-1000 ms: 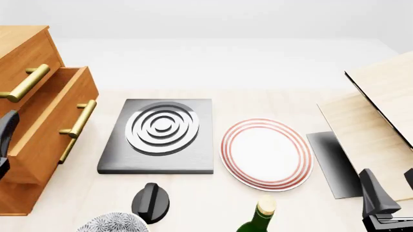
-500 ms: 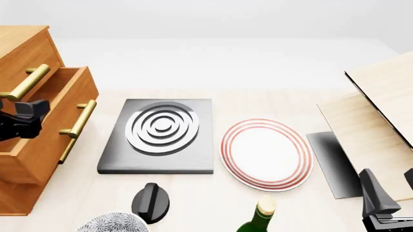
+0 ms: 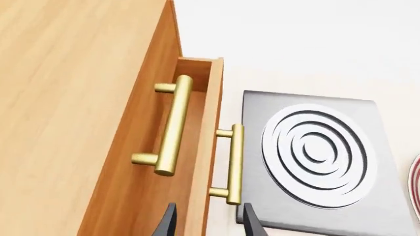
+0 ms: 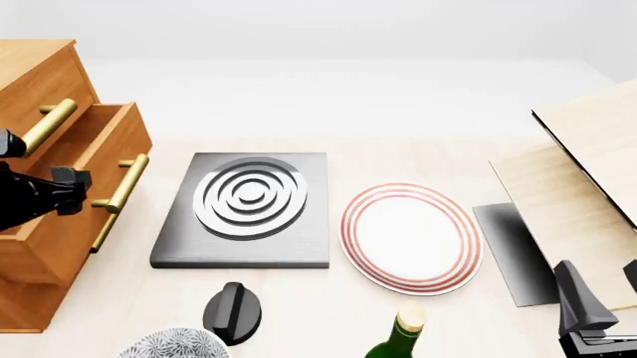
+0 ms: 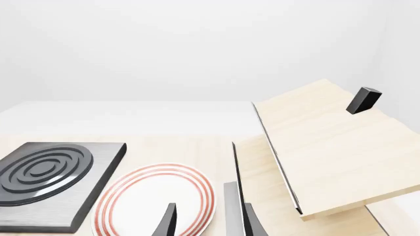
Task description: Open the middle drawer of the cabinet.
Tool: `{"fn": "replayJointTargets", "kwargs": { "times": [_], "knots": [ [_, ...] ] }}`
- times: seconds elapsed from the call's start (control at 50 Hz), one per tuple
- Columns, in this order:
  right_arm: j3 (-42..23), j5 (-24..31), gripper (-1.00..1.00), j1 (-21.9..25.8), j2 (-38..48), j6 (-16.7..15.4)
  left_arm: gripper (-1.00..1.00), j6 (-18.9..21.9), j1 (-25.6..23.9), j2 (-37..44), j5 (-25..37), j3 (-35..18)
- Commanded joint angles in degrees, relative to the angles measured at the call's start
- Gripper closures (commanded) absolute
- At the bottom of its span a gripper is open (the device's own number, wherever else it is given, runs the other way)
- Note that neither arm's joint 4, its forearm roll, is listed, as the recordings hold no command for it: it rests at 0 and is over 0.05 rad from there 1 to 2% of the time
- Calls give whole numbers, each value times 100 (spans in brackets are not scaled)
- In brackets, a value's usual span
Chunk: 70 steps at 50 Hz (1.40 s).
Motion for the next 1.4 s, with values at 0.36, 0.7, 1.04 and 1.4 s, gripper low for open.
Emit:
{"fn": "replayJointTargets", "kwargs": {
  "times": [0.36,0.7,1.04,1.4],
  "knots": [
    [0,3,-100,-8,0,2,-100,-155,22,751,-832,633],
    [0,0,-100,0,0,0,-100,-9,-86,859,-1005,802],
    [0,0,-100,0,0,0,-100,440,-779,237,-876,1046],
    [0,0,-100,0,0,0,-100,898,-1425,762,-1162,750]
  ]
}}
